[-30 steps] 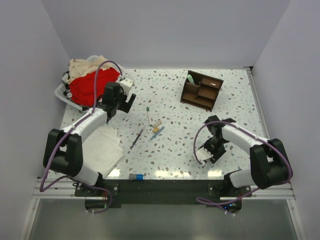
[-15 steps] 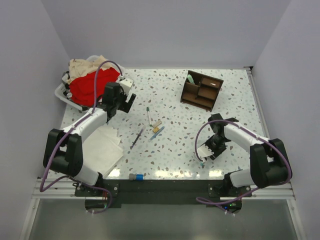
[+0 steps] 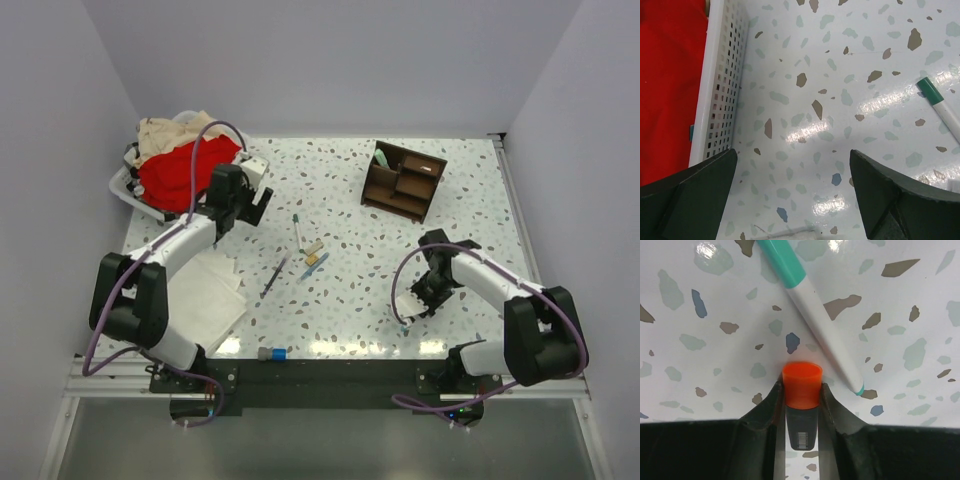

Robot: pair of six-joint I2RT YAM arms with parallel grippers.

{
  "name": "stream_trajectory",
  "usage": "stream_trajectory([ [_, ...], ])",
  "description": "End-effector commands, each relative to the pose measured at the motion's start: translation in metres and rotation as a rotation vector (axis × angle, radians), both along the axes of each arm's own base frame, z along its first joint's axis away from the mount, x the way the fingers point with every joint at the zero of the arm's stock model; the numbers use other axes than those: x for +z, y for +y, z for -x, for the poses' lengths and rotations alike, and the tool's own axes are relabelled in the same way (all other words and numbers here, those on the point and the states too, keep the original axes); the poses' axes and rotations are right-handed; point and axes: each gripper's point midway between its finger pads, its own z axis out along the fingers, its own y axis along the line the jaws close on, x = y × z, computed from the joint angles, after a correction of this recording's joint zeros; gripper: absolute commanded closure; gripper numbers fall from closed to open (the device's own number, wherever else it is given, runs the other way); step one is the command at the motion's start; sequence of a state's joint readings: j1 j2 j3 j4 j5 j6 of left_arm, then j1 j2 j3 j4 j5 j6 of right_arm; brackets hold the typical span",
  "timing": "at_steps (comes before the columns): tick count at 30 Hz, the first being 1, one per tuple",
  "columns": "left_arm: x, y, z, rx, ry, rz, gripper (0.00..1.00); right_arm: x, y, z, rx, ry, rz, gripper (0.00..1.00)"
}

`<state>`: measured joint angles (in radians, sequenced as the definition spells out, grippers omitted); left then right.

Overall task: Sort the stationery into containers
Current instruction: Pick up the stationery from the center of the board, then place the stationery in the storage box.

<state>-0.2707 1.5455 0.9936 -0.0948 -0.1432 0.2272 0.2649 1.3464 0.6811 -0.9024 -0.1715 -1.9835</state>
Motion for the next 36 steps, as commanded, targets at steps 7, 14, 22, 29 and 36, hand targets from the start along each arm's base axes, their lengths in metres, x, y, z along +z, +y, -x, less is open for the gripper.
stream_trajectory([
  [7,0.024,-0.018,-0.027,-0.038,-0.051,0.048,0.00,0.133,0.062,-0.132,-0.362,-0.260,-0.328,1.00],
  [14,0.022,-0.022,-0.040,-0.044,-0.038,0.041,0.00,0.245,0.113,-0.258,-1.007,-0.251,-0.786,1.00],
  [22,0.023,-0.025,-0.041,-0.061,-0.002,0.035,0.00,0.284,0.128,-0.338,-1.329,-0.231,-1.210,1.00],
  [29,0.020,-0.019,-0.040,-0.055,0.013,-0.012,0.00,0.266,0.126,-0.373,-1.401,-0.237,-1.255,1.00],
  [36,0.021,-0.019,-0.049,-0.050,0.016,-0.022,0.00,0.247,0.118,-0.382,-1.423,-0.252,-1.239,1.00],
])
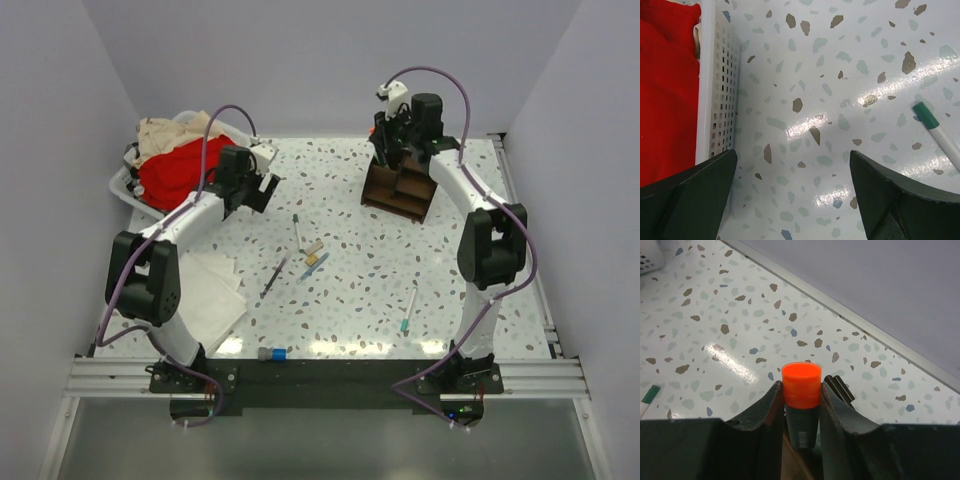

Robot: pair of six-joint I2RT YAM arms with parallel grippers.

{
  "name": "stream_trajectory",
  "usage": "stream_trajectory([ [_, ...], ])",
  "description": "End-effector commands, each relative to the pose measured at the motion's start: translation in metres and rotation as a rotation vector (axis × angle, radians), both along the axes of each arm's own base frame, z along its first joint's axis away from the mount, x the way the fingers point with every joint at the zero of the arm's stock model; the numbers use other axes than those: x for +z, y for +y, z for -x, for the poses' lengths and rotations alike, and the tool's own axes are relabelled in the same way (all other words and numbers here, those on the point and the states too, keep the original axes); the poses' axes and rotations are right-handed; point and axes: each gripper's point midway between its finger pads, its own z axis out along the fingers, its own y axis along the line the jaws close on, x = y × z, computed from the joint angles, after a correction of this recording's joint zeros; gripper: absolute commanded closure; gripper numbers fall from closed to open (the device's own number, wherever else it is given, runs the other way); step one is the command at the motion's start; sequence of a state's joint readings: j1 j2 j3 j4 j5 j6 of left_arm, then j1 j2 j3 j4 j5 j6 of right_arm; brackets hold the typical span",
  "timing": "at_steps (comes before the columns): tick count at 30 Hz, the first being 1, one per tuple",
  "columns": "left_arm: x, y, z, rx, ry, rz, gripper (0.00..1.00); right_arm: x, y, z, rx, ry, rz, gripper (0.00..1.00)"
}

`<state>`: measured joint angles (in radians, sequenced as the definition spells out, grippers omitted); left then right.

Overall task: Sort the stationery into containers
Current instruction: Place the stationery in the storage box.

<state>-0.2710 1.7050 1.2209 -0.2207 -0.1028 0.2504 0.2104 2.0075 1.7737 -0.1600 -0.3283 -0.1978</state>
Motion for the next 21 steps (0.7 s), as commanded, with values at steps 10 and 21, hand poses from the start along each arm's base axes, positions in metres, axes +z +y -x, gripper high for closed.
stream_trajectory([
  [10,0.017,-0.008,-0.021,-0.014,-0.038,-0.003,0.00,0.029,-0.021,-0.020,-0.074,-0.127,-0.007,1.00],
  [21,0.025,-0.007,-0.021,-0.008,-0.061,-0.008,0.00,0.025,-0.032,-0.003,-0.091,-0.096,0.038,0.45],
])
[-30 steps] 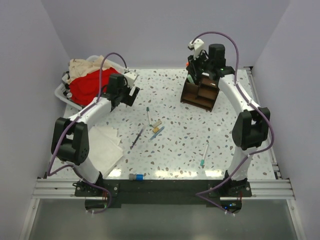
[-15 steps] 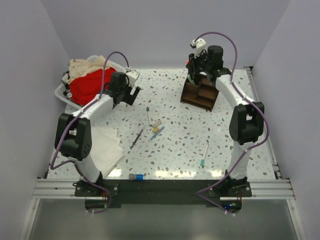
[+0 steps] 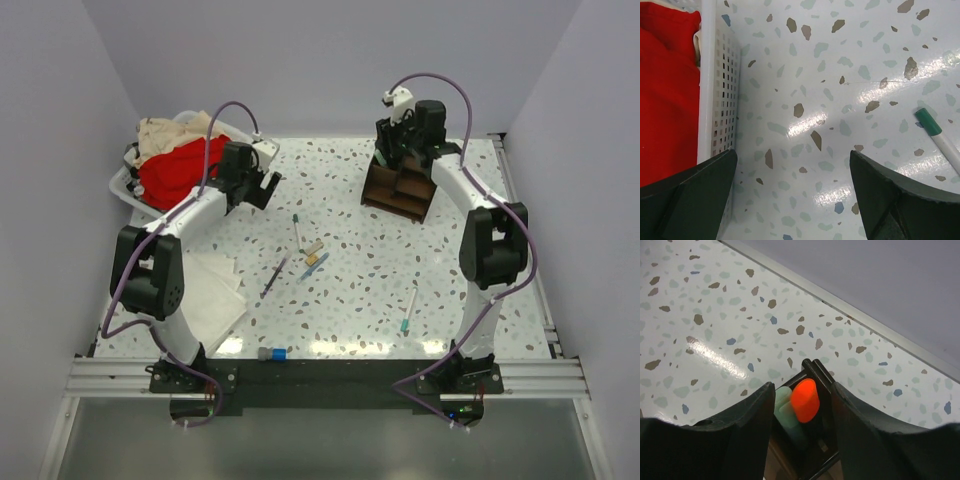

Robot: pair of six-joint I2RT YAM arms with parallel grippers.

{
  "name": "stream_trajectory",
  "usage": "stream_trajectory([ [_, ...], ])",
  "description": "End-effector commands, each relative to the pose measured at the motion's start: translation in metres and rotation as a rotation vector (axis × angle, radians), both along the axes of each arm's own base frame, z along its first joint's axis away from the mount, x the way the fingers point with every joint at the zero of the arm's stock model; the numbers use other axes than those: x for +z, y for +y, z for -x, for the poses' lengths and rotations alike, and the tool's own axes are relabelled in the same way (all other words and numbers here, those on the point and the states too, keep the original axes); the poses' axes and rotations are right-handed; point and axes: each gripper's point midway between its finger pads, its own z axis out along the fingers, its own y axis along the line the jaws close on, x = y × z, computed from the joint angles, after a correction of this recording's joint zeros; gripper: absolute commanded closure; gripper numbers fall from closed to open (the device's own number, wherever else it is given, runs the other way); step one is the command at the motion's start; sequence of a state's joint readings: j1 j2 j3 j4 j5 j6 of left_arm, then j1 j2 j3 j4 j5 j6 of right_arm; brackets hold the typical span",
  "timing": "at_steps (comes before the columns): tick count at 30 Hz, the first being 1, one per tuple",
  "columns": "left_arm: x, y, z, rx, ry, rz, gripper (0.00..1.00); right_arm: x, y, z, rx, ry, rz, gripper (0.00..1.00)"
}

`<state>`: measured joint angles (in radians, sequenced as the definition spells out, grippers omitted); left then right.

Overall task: Sort the stationery into containers
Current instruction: Place the stationery in the storage box, then pick up the pen from the center of the board.

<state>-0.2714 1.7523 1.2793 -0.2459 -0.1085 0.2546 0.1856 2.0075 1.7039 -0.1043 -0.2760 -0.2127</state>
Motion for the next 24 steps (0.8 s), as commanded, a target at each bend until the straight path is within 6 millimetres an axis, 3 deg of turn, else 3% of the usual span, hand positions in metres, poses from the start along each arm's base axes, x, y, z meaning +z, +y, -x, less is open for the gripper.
stream_trajectory([
  [1,0.028,-0.005,-0.012,-0.008,-0.079,0.004,0.00,0.049,-0.010,0.005,-0.026,-0.100,0.010,0.42],
  [6,0.034,-0.007,-0.013,-0.014,-0.098,0.019,0.00,0.074,-0.014,0.018,-0.037,-0.122,0.013,0.39],
  [9,0.031,-0.012,-0.008,-0.037,-0.092,0.044,0.00,0.085,-0.005,0.041,0.050,-0.097,0.012,0.36],
  [12,0.014,-0.027,-0.001,-0.078,-0.023,0.095,0.00,0.070,0.007,0.080,0.160,0.031,0.001,0.32],
  [13,0.009,-0.030,0.001,-0.076,-0.002,0.099,0.01,0.049,0.012,0.100,0.210,0.126,-0.008,0.32],
  [14,0.007,-0.042,0.005,-0.081,0.037,0.129,0.02,0.045,0.018,0.113,0.240,0.160,-0.010,0.31],
  [15,-0.008,-0.045,0.006,-0.069,0.088,0.127,0.05,0.038,0.023,0.125,0.268,0.201,-0.005,0.31],
  [16,-0.013,-0.049,0.008,-0.056,0.122,0.136,0.06,0.021,0.025,0.144,0.306,0.275,0.023,0.31],
  [17,-0.010,-0.053,0.006,-0.027,0.141,0.166,0.07,0.014,0.036,0.157,0.349,0.300,0.048,0.31],
  [18,-0.020,-0.052,0.014,-0.008,0.197,0.167,0.08,0.012,0.039,0.168,0.379,0.308,0.074,0.32],
  [20,-0.026,-0.051,0.020,0.022,0.221,0.184,0.08,-0.012,0.047,0.203,0.527,0.339,0.185,0.32],
  [21,-0.020,-0.052,0.020,0.019,0.199,0.197,0.09,-0.011,0.046,0.214,0.569,0.316,0.236,0.32],
  [22,-0.019,-0.052,0.021,0.016,0.191,0.202,0.09,-0.029,0.040,0.228,0.637,0.324,0.317,0.32],
  [24,-0.022,-0.049,0.026,0.009,0.181,0.194,0.08,-0.038,0.029,0.235,0.632,0.330,0.387,0.32],
])
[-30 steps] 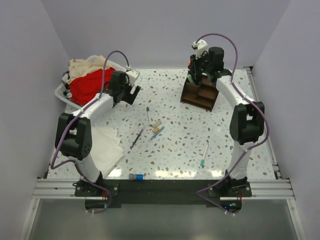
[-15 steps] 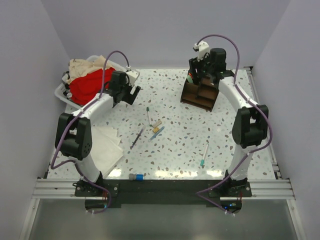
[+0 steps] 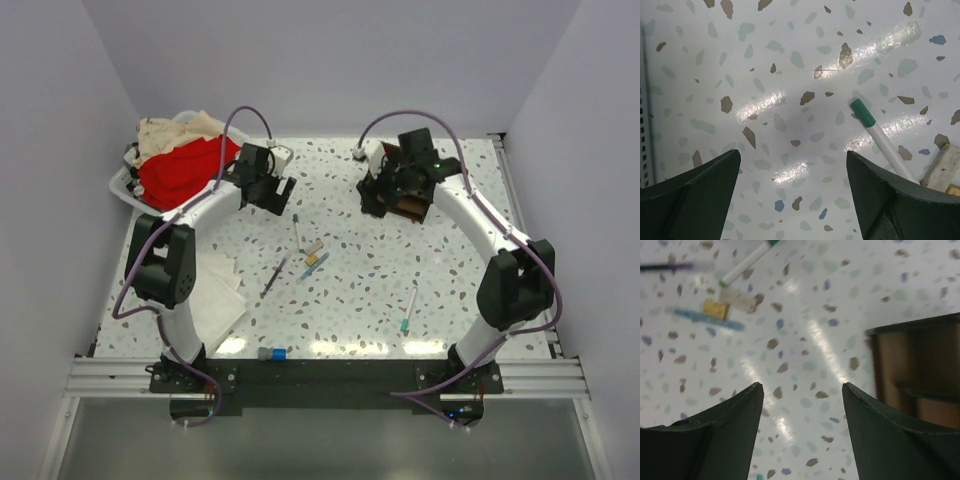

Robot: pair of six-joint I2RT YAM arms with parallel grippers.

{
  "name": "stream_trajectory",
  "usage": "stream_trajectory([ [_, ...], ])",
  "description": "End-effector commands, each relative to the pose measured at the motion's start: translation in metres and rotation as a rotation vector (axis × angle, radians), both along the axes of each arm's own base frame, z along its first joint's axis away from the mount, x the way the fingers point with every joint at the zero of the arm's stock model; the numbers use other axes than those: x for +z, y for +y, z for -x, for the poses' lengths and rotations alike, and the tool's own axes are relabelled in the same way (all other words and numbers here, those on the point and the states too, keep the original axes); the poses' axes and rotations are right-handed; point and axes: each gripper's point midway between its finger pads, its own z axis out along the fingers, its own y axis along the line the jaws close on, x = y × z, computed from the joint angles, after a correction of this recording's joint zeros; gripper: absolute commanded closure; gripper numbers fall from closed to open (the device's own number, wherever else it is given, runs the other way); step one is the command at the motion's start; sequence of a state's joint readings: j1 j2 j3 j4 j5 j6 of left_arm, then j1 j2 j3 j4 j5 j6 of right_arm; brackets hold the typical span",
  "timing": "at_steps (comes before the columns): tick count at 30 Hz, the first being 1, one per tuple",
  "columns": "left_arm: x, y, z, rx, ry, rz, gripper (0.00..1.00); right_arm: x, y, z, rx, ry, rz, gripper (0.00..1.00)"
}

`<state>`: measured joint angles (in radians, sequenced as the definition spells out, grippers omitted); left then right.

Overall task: Sort the stationery into containers
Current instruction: Pick up the pen from the center of the board.

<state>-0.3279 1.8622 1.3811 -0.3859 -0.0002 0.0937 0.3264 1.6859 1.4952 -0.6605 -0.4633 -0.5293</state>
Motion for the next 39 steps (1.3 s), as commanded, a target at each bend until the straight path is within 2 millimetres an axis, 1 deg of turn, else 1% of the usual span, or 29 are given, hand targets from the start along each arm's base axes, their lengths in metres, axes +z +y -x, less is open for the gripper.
stream_trajectory([
  [1,0.010,0.002,0.011,0.035,-0.005,0.043,0.08,-0.029,-0.024,0.059,0.173,0.077,0.193,0.34],
  [2,0.010,0.003,0.011,0.035,-0.006,0.035,0.08,-0.035,-0.038,0.058,0.119,0.110,0.254,0.37],
  [3,0.011,0.004,0.012,0.034,-0.008,0.033,0.08,-0.039,-0.044,0.062,0.076,0.158,0.277,0.39],
  [4,0.012,0.005,0.012,0.031,-0.013,0.033,0.08,-0.042,-0.049,0.071,-0.013,0.275,0.275,0.39],
  [5,0.011,0.005,0.013,0.027,-0.018,0.030,0.08,-0.042,-0.056,0.075,-0.060,0.338,0.262,0.40],
  [6,0.016,0.009,0.009,0.040,-0.047,0.016,0.08,-0.042,-0.055,0.083,-0.069,0.398,0.243,0.40],
  [7,0.016,0.010,0.008,0.042,-0.055,0.012,0.08,-0.041,-0.060,0.095,-0.035,0.441,0.267,0.40],
  [9,0.018,0.014,0.005,0.044,-0.084,-0.009,0.08,-0.042,-0.066,0.107,0.095,0.406,0.320,0.40],
  [10,0.019,0.015,0.003,0.049,-0.092,-0.017,0.07,-0.056,-0.076,0.112,0.237,0.342,0.378,0.39],
  [11,0.018,0.017,0.004,0.050,-0.095,-0.023,0.07,-0.048,-0.086,0.116,0.316,0.238,0.412,0.38],
  [12,0.020,0.018,0.004,0.047,-0.103,-0.026,0.07,-0.053,-0.096,0.119,0.413,0.176,0.456,0.37],
  [13,0.020,0.018,0.006,0.045,-0.105,-0.028,0.07,-0.074,-0.109,0.128,0.631,0.078,0.539,0.37],
  [14,0.018,0.018,0.007,0.034,-0.110,-0.030,0.07,-0.070,-0.118,0.133,0.715,-0.019,0.565,0.37],
  [15,0.021,0.018,0.008,0.025,-0.126,-0.028,0.06,-0.073,-0.122,0.138,0.809,-0.084,0.578,0.37],
  [16,0.023,0.018,0.008,0.016,-0.141,-0.029,0.06,-0.084,-0.118,0.147,0.989,-0.177,0.568,0.37],
  [17,0.023,0.019,0.007,0.003,-0.160,-0.037,0.06,-0.085,-0.117,0.151,1.050,-0.228,0.562,0.37],
  [18,0.026,0.021,0.006,0.005,-0.176,-0.044,0.06,-0.080,-0.112,0.155,1.099,-0.291,0.554,0.37],
  [19,0.026,0.022,0.005,0.005,-0.181,-0.051,0.06,-0.079,-0.106,0.163,1.206,-0.337,0.533,0.38],
  [20,0.027,0.024,0.003,0.014,-0.190,-0.062,0.06,-0.077,-0.099,0.170,1.256,-0.361,0.485,0.39],
  [22,0.026,0.026,0.002,0.025,-0.191,-0.071,0.06,-0.079,-0.090,0.187,1.366,-0.354,0.440,0.41],
  [24,0.029,0.028,0.001,0.036,-0.201,-0.074,0.06,-0.082,-0.087,0.195,1.420,-0.342,0.426,0.41],
  [25,0.029,0.029,0.002,0.038,-0.203,-0.073,0.05,-0.085,-0.085,0.205,1.475,-0.334,0.405,0.43],
  [27,0.031,0.031,0.004,0.041,-0.213,-0.081,0.05,-0.089,-0.084,0.217,1.540,-0.322,0.391,0.45],
  [28,0.030,0.033,0.005,0.040,-0.211,-0.088,0.05,-0.093,-0.083,0.229,1.595,-0.307,0.376,0.46],
  [29,0.027,0.036,0.007,0.043,-0.206,-0.099,0.05,-0.095,-0.082,0.234,1.615,-0.301,0.370,0.46],
  [31,0.031,0.038,0.009,0.041,-0.217,-0.110,0.05,-0.102,-0.081,0.248,1.664,-0.290,0.353,0.48],
  [34,0.028,0.042,0.016,0.041,-0.214,-0.127,0.05,-0.113,-0.080,0.258,1.705,-0.285,0.341,0.52],
  [36,0.028,0.043,0.018,0.042,-0.215,-0.128,0.05,-0.121,-0.079,0.259,1.720,-0.298,0.352,0.52],
  [39,0.026,0.044,0.023,0.045,-0.208,-0.126,0.05,-0.136,-0.077,0.253,1.721,-0.326,0.395,0.52],
])
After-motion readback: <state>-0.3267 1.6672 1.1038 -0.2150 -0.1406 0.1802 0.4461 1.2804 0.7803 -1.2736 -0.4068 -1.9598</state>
